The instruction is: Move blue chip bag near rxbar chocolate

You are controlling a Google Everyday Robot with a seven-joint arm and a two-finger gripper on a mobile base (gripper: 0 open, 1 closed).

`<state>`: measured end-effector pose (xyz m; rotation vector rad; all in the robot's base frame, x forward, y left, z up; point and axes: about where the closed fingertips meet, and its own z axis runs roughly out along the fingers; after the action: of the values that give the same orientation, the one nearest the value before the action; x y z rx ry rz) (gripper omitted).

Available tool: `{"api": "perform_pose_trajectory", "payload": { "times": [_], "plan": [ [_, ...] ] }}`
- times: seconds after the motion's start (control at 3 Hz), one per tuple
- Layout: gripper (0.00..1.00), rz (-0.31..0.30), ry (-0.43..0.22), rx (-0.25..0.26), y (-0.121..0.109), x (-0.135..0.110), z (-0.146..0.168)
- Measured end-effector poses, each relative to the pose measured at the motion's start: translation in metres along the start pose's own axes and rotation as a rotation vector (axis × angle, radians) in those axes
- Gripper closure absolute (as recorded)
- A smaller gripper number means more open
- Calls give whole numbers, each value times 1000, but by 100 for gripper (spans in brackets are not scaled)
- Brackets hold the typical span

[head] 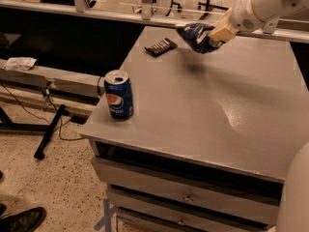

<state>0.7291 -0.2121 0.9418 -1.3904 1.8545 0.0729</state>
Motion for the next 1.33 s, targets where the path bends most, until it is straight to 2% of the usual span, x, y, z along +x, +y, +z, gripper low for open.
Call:
{"api": "perform_pose_trajectory", "payload": {
  "times": [0.33, 0.67, 1.0, 1.33],
  "plan": [
    [100, -38, -12, -2, 8, -18, 51],
    [100, -39, 3, 18, 3, -14, 78],
    [100, -24, 27, 82, -22, -2, 96],
    [100, -18, 37, 111, -34, 3, 102]
  ]
}}
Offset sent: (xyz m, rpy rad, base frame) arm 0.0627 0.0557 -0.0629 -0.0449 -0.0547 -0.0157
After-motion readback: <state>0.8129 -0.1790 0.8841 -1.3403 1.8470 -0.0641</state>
